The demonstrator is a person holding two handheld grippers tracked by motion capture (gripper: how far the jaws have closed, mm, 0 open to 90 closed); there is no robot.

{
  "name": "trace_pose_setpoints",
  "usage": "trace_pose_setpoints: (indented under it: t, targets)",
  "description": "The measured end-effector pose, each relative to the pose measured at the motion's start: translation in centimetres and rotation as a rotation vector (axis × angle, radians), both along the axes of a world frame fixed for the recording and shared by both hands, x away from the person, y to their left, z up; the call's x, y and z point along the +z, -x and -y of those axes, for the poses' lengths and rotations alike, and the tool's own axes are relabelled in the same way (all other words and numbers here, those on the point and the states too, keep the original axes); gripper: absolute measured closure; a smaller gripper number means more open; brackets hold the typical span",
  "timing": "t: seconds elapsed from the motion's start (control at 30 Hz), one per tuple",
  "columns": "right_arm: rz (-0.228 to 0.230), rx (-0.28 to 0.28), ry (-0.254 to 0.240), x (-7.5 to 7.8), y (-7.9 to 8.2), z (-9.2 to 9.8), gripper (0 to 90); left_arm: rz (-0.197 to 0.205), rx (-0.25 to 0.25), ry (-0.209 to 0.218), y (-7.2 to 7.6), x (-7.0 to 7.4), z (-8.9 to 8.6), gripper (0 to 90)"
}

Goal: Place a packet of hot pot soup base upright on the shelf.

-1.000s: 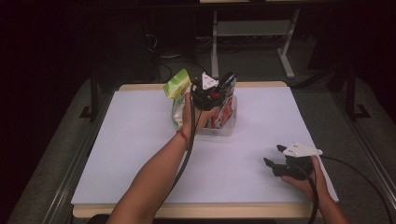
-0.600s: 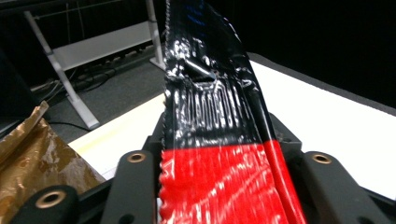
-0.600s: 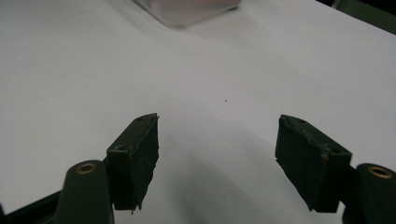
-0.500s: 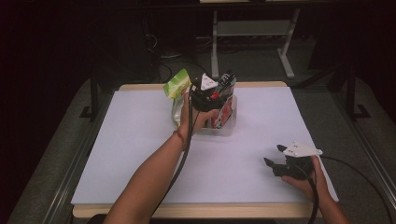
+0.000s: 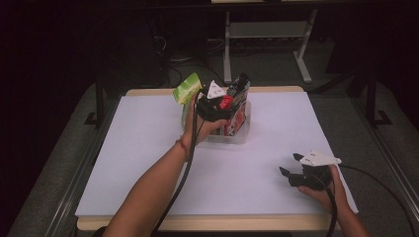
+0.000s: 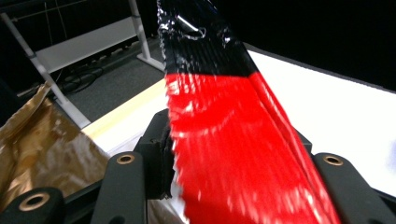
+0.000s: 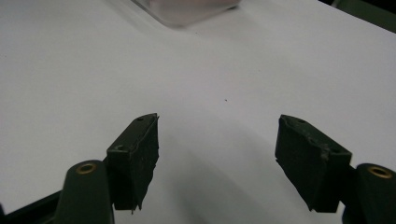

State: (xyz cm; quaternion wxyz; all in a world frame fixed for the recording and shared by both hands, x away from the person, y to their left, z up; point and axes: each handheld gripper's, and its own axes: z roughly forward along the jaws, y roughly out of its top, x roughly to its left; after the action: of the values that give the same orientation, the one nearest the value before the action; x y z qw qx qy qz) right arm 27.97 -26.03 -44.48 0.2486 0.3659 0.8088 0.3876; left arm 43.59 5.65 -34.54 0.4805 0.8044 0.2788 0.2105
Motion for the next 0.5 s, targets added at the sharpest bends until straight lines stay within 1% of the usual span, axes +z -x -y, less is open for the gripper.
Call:
trace_pose_setpoints:
  t: [0.23,0.3,0.37,0.43,0.5]
  targets:
    - [0.002,-0.002,0.000,0.0,0.1,0.0,29.6,-0.004,-0.021,-0.017,0.5,-0.3,-0.7,49.8]
    - [0.001,-0.001,0.000,0.0,0.0,0.0,29.6,-0.005,-0.023,-0.042,0.7,-0.4,-0.8,49.4]
    - [-0.001,-0.002,-0.001,0.0,0.0,0.0,29.7,0.001,-0.027,-0.055,0.9,-0.4,-0.8,49.4]
    - [0.000,0.001,0.002,0.0,0.0,0.0,29.7,0.011,-0.038,-0.065,1.1,-0.4,-0.9,51.5]
    - [0.001,-0.001,0.002,0.0,0.0,0.0,29.7,0.015,-0.042,-0.067,1.2,-0.4,-1.0,52.3]
